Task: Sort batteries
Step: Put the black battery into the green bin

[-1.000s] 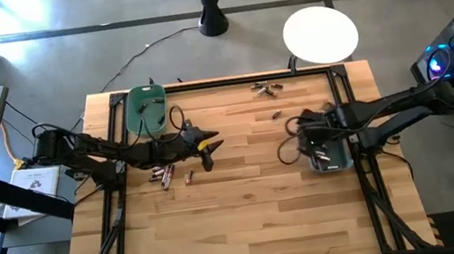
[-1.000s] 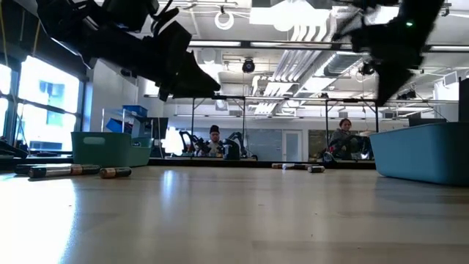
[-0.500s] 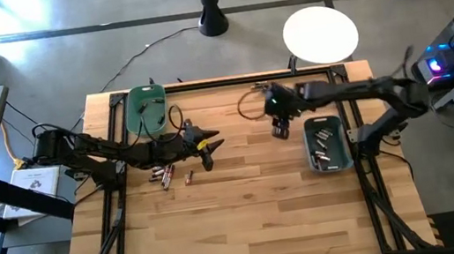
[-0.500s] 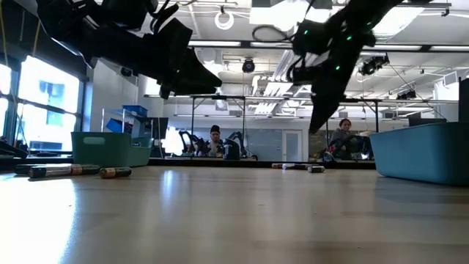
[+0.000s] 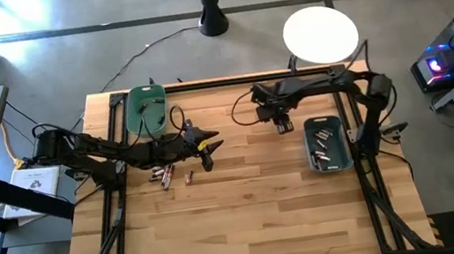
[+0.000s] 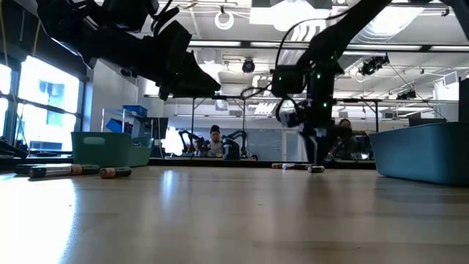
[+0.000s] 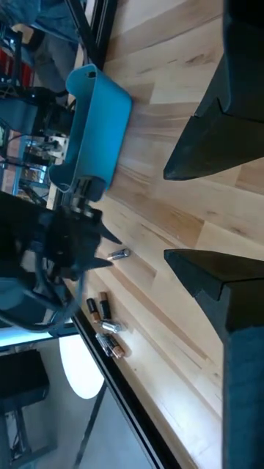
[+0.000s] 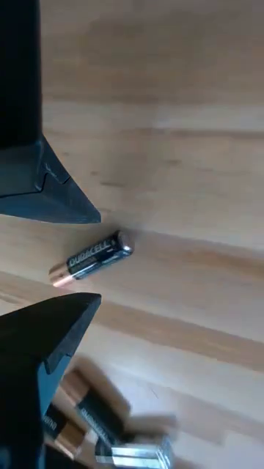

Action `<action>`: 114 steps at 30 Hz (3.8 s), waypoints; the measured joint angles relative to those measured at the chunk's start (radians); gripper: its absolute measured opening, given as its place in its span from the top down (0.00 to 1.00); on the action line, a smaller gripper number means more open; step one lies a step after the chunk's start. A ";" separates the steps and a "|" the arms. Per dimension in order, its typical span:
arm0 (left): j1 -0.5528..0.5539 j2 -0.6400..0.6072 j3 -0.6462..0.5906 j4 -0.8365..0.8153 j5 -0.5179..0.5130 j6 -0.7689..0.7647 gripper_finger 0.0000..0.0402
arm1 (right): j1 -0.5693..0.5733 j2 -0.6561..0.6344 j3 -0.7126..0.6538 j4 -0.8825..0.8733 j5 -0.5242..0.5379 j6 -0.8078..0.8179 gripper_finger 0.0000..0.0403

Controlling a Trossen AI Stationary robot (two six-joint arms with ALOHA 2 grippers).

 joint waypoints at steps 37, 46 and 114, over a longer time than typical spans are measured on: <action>-0.256 -0.368 -0.001 -0.621 -0.523 0.018 0.61 | 0.402 0.099 -0.002 1.478 -0.509 0.352 0.97; -0.339 -0.368 -0.001 -0.378 -0.274 0.223 0.61 | 0.448 0.100 -0.002 1.750 -0.507 0.417 0.97; 0.489 -0.326 0.250 -1.332 -0.127 -0.283 0.90 | 0.455 -0.157 0.000 0.679 -0.031 0.575 0.57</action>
